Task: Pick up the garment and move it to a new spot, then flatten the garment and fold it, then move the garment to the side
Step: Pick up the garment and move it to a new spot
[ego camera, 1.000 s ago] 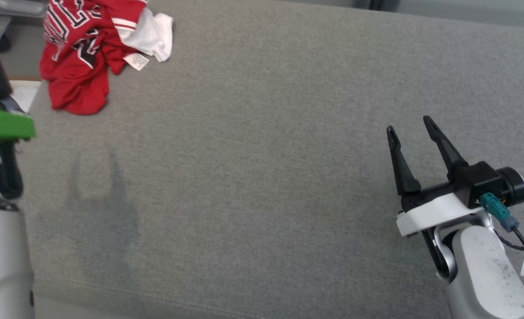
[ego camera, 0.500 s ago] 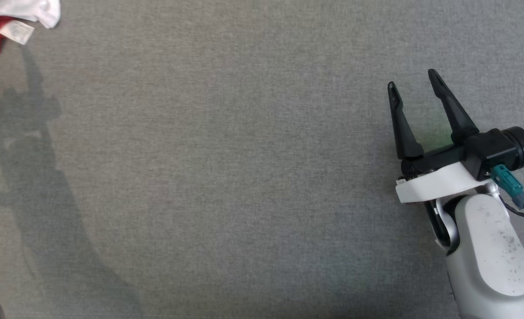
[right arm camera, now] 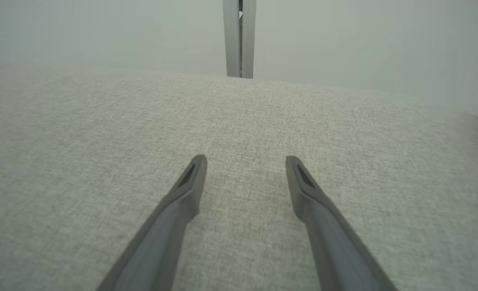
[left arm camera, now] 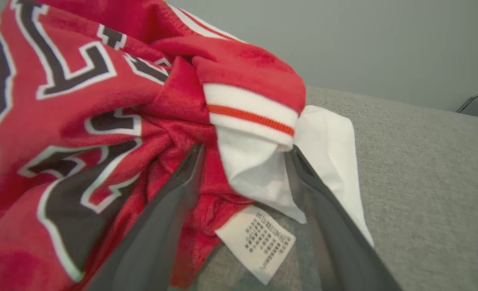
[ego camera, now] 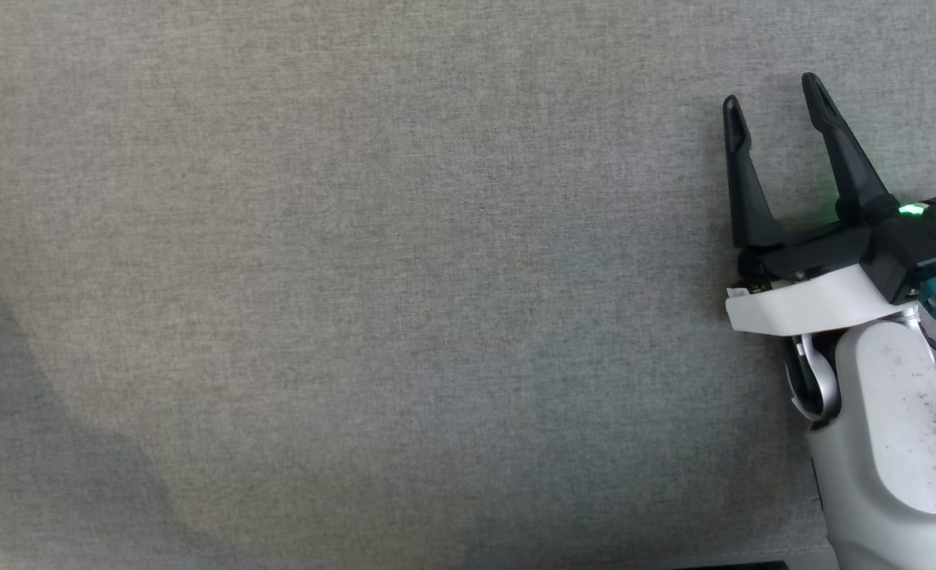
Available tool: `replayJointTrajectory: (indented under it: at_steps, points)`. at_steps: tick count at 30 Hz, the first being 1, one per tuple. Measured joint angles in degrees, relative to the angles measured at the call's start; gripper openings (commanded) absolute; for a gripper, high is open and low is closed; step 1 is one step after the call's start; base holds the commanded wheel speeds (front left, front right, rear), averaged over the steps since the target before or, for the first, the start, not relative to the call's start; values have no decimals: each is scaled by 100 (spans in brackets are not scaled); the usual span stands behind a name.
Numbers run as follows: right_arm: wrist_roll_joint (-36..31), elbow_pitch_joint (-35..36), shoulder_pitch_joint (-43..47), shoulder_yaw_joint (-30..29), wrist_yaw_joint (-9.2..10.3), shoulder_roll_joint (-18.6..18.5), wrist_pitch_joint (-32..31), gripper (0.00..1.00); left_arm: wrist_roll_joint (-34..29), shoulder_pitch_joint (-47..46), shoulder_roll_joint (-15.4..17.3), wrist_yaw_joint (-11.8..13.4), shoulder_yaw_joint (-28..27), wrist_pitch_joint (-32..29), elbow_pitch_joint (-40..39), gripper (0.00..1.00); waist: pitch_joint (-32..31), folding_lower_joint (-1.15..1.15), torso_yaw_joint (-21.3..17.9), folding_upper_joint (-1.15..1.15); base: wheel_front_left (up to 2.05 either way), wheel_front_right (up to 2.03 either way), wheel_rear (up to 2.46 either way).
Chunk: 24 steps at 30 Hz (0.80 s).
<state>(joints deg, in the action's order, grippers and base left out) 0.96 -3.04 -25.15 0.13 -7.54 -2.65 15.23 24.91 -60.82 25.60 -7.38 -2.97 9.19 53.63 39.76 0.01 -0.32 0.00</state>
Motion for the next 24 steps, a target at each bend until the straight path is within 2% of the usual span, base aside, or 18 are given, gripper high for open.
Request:
replayJointTrajectory:
  at_steps: [3, 4, 5, 6, 7, 8, 17, 24]
  points:
    - [7, 24, -16, -3, -1, 2, 2, 100, -33, -130, 46, 0, 53, 162, 57, 100, 61, 0, -60, 0, 0, 0, 0]
    - [7, 24, -20, -2, -1, 3, 4, 100, -35, -170, 46, 0, 71, 204, 90, 86, 68, 0, -74, 0, 0, 0, 0]
    - [7, 21, -20, 0, 0, 3, 12, 100, -44, -202, 48, 0, 90, 209, 129, 47, 67, 0, -80, 0, 0, 0, 0]
    - [8, 11, -20, 7, 0, 2, 12, 100, -69, -227, 55, 0, 111, 247, 171, 38, 58, 0, -83, 0, 0, 0, 0]
    - [10, 0, -20, 11, 0, 1, 12, 100, -81, -257, 68, 1, 124, 264, 205, 11, 46, 0, -86, 0, 0, 0, 0]
    - [22, -13, -20, 15, 0, -2, 12, 100, -86, -296, 86, 1, 129, 309, 221, 0, 35, 0, -89, 0, 0, 0, 0]
    - [123, -252, -7, 60, 1, -14, 5, 100, -185, -450, 87, 2, 464, 502, 9, 0, -208, 0, -94, 0, 0, 0, 0]
    - [372, -522, 224, 138, 1, -13, -9, 100, -260, -465, 89, 0, 1129, 548, -615, 0, -696, 0, -123, 0, 0, 0, 0]
